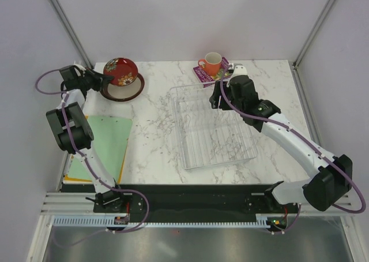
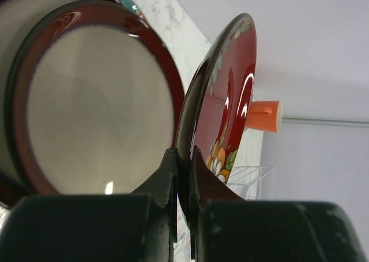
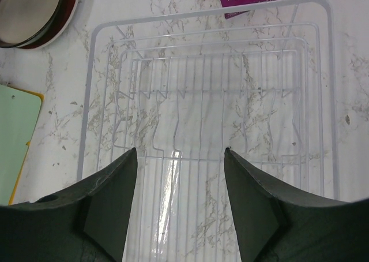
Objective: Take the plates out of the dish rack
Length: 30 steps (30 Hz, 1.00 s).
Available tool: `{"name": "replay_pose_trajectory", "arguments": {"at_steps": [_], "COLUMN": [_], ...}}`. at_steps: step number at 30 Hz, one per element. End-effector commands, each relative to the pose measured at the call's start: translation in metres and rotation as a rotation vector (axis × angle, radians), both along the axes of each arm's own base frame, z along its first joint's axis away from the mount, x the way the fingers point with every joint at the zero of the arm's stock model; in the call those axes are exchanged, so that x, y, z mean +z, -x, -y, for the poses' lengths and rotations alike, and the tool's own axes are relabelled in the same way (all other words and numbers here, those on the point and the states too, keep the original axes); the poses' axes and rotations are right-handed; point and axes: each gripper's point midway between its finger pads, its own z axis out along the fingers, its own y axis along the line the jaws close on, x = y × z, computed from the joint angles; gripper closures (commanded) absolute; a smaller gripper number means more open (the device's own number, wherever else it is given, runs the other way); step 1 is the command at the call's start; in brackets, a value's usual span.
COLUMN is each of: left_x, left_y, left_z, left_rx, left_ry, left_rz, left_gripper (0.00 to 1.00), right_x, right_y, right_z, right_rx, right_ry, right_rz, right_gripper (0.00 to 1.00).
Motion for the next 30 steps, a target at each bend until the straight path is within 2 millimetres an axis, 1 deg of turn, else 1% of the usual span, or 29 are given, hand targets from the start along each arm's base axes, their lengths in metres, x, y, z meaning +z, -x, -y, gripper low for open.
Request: {"name": "replay_pose_trajectory", "arguments": {"at_steps": [1,4,5,8,13,14,17,19,22,23,25,26,28,29,30], "left_x": [0.011,-0.005,-0.015,-0.025,-0.031,-0.031,-0.036,-0.041,-0.043,-0.044,-0.043,-0.041,-0.042,-0.042,-0.042], "left_y": [0.004,0.008,0.01,0.011,0.011,0.012,0.015,0.015,0.016,0.017,0.017,0.017,0.019,0.019,0.02], "left_z": [-0.012,-0.016,-0.019,-0.021,-0.023,-0.023,-0.024,-0.023,-0.023,-0.022,-0.022,-0.021,-0.023,-0.021,-0.022], "left_rx": [-0.003,0.013,0.03,0.042,0.052,0.053,0.057,0.054,0.049,0.045,0.045,0.042,0.044,0.042,0.041], "left_ry": [-0.123,-0.139,-0.143,-0.129,-0.13,-0.131,-0.137,-0.129,-0.121,-0.117,-0.12,-0.121,-0.122,-0.122,-0.122], "left_rz": [0.014,-0.045,-0.082,-0.119,-0.143,-0.145,-0.167,-0.186,-0.196,-0.197,-0.198,-0.196,-0.205,-0.208,-0.209], "left_gripper": [0.98,0.98,0.98,0.98,0.98,0.96,0.94,0.89,0.75,0.65,0.6,0.52,0.45,0.22,0.02], "right_x": [0.006,0.006,0.007,0.007,0.006,0.005,0.005,0.004,0.002,0.003,0.004,0.003,0.004,0.003,0.003], "right_y": [-0.008,-0.007,-0.007,-0.005,-0.003,-0.002,-0.002,-0.001,-0.001,-0.001,-0.001,0.0,0.001,0.001,0.002], "right_z": [-0.009,-0.009,-0.009,-0.008,-0.006,-0.006,-0.006,-0.006,-0.006,-0.006,-0.005,-0.005,-0.004,-0.004,-0.004], "right_rx": [0.028,0.028,0.027,0.029,0.027,0.026,0.024,0.026,0.026,0.025,0.022,0.024,0.022,0.023,0.02], "right_ry": [-0.036,-0.036,-0.039,-0.039,-0.043,-0.045,-0.048,-0.046,-0.045,-0.048,-0.048,-0.046,-0.048,-0.05,-0.051], "right_rz": [0.038,0.038,0.04,0.04,0.038,0.036,0.036,0.035,0.03,0.032,0.034,0.033,0.034,0.034,0.032], "right_gripper": [0.32,0.32,0.32,0.32,0.32,0.32,0.32,0.32,0.32,0.32,0.32,0.32,0.32,0.32,0.32]}}
